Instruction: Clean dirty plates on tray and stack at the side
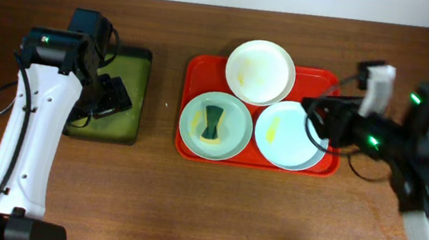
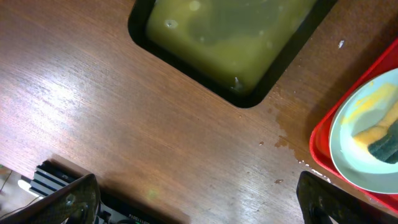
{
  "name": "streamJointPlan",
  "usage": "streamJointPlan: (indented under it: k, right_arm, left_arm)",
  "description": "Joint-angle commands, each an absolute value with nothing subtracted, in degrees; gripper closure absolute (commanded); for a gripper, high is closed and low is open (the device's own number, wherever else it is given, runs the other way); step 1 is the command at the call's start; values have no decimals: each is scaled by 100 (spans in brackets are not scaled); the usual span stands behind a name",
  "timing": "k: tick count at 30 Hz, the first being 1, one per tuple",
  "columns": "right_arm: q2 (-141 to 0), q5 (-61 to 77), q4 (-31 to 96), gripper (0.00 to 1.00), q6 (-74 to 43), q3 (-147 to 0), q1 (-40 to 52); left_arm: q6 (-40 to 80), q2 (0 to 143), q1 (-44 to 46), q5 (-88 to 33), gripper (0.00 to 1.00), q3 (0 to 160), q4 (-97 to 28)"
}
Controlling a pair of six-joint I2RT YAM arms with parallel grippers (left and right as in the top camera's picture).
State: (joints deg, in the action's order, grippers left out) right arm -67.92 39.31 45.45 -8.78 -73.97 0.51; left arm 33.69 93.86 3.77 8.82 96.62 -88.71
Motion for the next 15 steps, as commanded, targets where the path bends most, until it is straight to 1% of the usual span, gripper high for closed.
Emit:
streamJointPlan:
  k: [1,3,5,6,8,14,15]
  right_arm:
    - [-7929,2755,4888,74,-1302,-7443,687]
    - [-8453,2300,4803,64,-1299,-7443,1024]
    - [-9113,1765,4482,37,-1468,-7443,1448]
    - [-9338,1573,4316,32,-1557,-7443,1566]
    - [-9918,1260,3815,32,-1549,-7443,1737]
    - [-10665,1433,3186,50,-1376,-7443,1962]
    - [-10735,1431,3148,50,-1374,-7443,1992]
  left_arm:
    - [3385,9395,364,779,1,9666,-8901]
    - [3385,9395,364,727,1,9666,-8895]
    - [3385,9395,364,725,1,9666,-8851]
    - [3385,9395,364,725,1,9666,-8833]
    - [3385,9395,364,725,1,9666,-8807]
    - [3385,9395,364,725,1,9666,-8661]
    - [3385,9395,364,725,1,9666,-8635]
